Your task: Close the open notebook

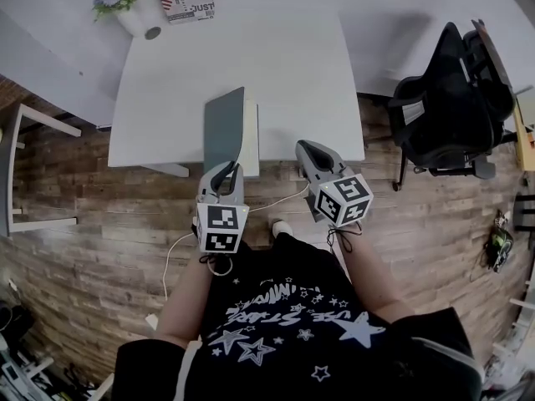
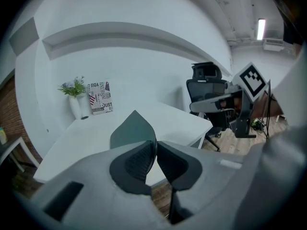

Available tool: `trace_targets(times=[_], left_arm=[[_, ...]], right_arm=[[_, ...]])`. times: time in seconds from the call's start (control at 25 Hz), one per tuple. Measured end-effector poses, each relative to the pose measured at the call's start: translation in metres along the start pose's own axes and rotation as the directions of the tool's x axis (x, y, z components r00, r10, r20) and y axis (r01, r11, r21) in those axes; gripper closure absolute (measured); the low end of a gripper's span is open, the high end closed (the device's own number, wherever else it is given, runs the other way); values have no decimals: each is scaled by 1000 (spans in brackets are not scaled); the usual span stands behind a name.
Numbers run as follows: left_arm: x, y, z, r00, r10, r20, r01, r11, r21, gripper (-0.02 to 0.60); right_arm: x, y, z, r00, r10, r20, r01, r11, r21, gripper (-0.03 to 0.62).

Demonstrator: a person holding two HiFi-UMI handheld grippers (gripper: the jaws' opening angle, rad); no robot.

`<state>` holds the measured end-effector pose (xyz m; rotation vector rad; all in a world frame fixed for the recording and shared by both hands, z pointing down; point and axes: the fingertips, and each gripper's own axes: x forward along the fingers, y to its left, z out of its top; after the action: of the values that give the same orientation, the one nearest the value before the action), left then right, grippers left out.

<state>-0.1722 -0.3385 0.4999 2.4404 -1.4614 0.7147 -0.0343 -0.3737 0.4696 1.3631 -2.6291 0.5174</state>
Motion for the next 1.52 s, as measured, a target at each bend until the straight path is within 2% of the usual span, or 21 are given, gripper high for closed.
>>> trace_targets(times=[0.28, 0.72, 0.8, 0.96, 1.16, 1.36, 1.52], left_arm=[[29, -31, -26, 995, 16, -99, -12, 999, 41, 532], [57, -49, -56, 967, 159, -202, -138, 984, 114, 504], [59, -52, -56, 968, 158, -196, -143, 986, 90, 472], [59, -57, -57, 973, 135, -188, -130, 991, 38, 340], [33, -52, -48, 978, 170, -124, -178, 983, -55, 310], [-7, -40, -45, 967, 244, -74, -255, 945, -206, 310], [-44, -32, -50, 945, 325, -39, -320, 891, -322, 311]], right_arm=[[-8, -21, -8, 999, 36, -25, -36, 999, 7, 589], [-3, -50, -24, 986, 147, -85, -146, 989, 12, 589], [1, -50, -23, 982, 168, -88, -168, 986, 9, 589], [9, -45, -21, 976, 201, -87, -202, 979, 3, 589], [21, -31, -23, 965, 241, -102, -242, 970, 0, 589], [26, -13, -21, 948, 298, -113, -300, 954, -8, 591], [27, 10, -23, 928, 352, -125, -359, 933, -36, 590]])
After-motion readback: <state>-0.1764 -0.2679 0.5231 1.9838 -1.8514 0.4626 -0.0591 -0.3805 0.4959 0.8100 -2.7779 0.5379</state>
